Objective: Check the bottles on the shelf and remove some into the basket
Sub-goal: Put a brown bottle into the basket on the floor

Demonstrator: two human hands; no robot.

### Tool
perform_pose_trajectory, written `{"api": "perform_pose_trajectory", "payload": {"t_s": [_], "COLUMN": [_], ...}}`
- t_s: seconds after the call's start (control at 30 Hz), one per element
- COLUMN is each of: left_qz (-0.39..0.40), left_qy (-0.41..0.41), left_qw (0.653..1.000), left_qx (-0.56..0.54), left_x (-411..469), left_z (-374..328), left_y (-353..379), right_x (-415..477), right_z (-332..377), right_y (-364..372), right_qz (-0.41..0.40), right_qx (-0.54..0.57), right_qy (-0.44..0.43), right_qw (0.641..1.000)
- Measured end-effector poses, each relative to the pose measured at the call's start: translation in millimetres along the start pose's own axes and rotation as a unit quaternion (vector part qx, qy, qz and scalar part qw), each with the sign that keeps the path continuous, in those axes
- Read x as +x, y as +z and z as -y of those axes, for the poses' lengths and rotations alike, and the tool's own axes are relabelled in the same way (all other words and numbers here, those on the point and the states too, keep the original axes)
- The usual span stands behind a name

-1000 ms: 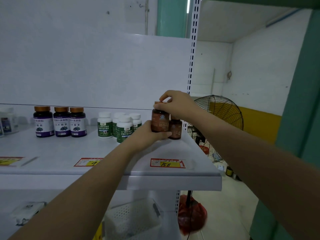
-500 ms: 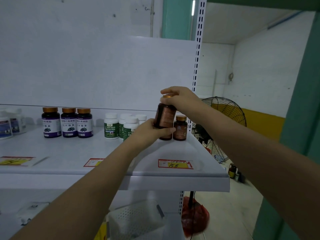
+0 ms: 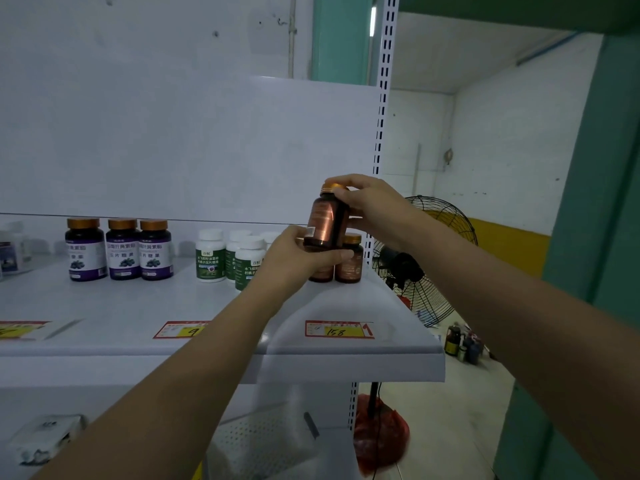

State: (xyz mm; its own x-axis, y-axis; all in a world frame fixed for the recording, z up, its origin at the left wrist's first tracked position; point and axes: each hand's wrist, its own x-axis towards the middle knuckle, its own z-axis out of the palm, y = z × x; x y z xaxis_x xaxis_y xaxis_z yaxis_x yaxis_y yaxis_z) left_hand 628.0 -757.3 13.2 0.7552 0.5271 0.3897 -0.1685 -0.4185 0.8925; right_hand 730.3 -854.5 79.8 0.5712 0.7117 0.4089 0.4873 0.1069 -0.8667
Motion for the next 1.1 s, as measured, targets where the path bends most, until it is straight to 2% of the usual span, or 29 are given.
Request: {"api": "perform_pose_trajectory", "payload": {"t_s": [0.1,0.53,0.7,0.87,0.93,1.03,1.1], "left_qz": [0.053,0.072,0.036,-0.023,-0.038,-0.078,-0.121], "left_qy": [-0.015,-0.012,-0.007,-0.007,-0.023,-0.037,-0.050], "left_qw": [0.998,0.997,0.999,0.985,0.975,0.960,0.949], "left_qx": [-0.018,0.008,0.037,0.169,0.219,0.266,0.285], "left_x": [-3,1,1,-11,-21,-48,-74], "left_z": [-4,-6,-12,-18,-19,-19,-19], "left_y": [0,0,-14,-51,-77,-127,-162], "right_x": [-3,-8,-2,13,17,19,15], "right_z": [-3,-2,14,47,60,87,108], "right_y": [-1,-7,6,49,76,129,171], "right_qz": [0.011,0.016,0.033,0.072,0.101,0.148,0.182], "right_qx": [-0.007,-0.012,-0.067,-0.143,-0.195,-0.319,-0.330], "right_qy": [-0.006,-0.019,-0.044,-0.076,-0.097,-0.184,-0.233], "right_qw": [1.000,1.000,0.996,0.984,0.971,0.918,0.896]}}
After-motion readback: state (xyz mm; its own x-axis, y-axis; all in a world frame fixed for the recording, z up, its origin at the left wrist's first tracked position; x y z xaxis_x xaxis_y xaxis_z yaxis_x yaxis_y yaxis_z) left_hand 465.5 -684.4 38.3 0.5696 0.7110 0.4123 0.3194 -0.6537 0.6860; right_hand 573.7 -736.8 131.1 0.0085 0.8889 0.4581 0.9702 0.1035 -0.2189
